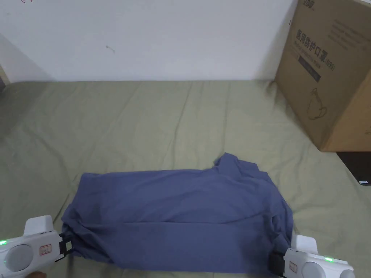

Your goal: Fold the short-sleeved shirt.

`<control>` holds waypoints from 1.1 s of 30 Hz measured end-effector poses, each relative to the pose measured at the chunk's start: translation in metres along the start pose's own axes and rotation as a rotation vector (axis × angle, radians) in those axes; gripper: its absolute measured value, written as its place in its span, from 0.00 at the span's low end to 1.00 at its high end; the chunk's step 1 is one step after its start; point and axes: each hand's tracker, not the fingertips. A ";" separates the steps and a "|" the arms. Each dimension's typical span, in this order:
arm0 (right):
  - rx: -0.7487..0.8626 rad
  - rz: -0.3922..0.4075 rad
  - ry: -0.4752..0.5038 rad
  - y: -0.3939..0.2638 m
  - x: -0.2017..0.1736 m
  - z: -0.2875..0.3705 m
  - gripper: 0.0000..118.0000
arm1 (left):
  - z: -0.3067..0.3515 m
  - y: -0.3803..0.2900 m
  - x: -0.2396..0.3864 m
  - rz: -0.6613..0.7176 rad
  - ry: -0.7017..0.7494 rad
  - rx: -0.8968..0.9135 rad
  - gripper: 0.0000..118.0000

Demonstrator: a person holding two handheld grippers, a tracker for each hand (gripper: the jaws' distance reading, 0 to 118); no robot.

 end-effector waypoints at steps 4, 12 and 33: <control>0.054 0.048 0.042 -0.001 -0.008 0.011 0.11 | 0.003 -0.005 -0.003 0.013 0.002 -0.003 0.03; 0.173 0.113 0.024 -0.013 -0.007 0.080 0.11 | 0.037 -0.018 -0.024 0.100 -0.050 0.038 0.03; -0.001 0.011 0.029 -0.092 0.026 0.077 0.17 | 0.051 -0.122 -0.036 0.044 0.079 -0.113 0.33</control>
